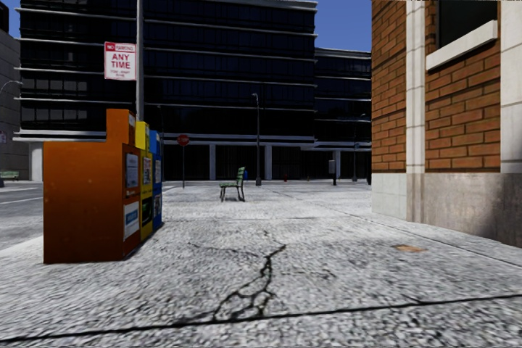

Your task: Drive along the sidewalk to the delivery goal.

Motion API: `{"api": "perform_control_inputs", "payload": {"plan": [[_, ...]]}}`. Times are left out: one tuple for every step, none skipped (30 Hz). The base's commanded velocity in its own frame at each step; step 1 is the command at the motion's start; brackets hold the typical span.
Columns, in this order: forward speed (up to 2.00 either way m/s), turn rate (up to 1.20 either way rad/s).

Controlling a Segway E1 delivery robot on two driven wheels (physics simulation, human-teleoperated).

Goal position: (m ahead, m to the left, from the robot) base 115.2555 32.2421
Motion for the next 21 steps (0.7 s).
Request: {"api": "perform_control_inputs", "payload": {"plan": [[2.00, 0.00], [2.00, 0.00], [2.00, 0.00], [2.00, 0.00], [2.00, 0.00], [2.00, 0.00], [2.00, 0.00], [2.00, 0.00], [2.00, 0.00], [2.00, 0.00], [2.00, 0.00], [2.00, 0.00], [2.00, 0.00], [2.00, 0.00], [2.00, 0.00], [2.00, 0.00], [2.00, 0.00], [2.00, -0.10], [2.00, -0.10], [2.00, -0.18], [2.00, -0.29]]}}
